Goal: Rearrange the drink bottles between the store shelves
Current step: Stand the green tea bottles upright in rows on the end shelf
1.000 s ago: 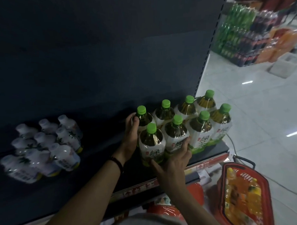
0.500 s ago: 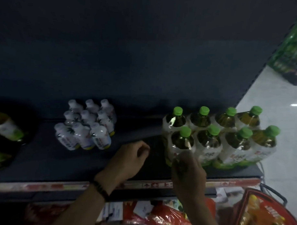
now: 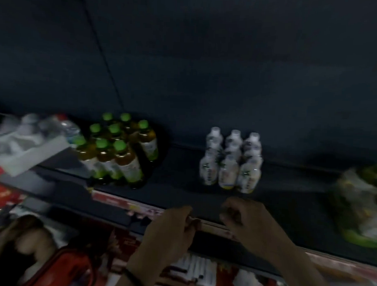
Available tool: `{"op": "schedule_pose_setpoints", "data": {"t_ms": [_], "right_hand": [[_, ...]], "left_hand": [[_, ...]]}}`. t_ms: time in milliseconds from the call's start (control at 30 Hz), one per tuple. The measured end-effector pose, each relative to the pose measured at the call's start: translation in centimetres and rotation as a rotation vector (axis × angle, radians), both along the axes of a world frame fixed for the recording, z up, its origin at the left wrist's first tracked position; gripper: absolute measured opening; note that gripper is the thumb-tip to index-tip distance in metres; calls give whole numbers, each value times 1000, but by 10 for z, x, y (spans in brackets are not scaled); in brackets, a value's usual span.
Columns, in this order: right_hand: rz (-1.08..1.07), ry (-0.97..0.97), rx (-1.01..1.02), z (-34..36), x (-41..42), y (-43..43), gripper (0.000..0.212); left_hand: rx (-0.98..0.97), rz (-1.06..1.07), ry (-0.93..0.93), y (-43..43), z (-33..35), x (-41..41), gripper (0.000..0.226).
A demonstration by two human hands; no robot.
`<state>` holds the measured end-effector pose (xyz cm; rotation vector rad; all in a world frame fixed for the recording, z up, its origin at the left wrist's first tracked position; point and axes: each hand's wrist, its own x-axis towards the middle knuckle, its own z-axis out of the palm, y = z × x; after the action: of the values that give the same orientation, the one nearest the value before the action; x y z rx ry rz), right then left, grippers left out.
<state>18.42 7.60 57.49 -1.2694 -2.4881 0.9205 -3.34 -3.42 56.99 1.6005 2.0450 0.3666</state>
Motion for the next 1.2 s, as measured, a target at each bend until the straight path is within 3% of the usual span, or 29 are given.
{"op": "schedule_pose_setpoints", "data": {"t_ms": [100, 333, 700, 1000, 1067, 1200], "right_hand": [[48, 40, -21, 5, -71, -15, 14], [81, 138, -26, 38, -193, -31, 15], [131, 290, 164, 105, -302, 54, 14], [165, -211, 220, 102, -348, 131, 47], [185, -289, 218, 94, -353, 138, 42], [218, -377, 277, 96, -357, 137, 4]], "left_hand": [[72, 69, 21, -29, 3, -58, 9], [209, 207, 46, -64, 18, -157, 6], [429, 256, 186, -10, 99, -247, 10], [350, 61, 310, 70, 116, -317, 31], [276, -11, 300, 84, 112, -327, 32], [307, -81, 304, 98, 102, -339, 32]]}}
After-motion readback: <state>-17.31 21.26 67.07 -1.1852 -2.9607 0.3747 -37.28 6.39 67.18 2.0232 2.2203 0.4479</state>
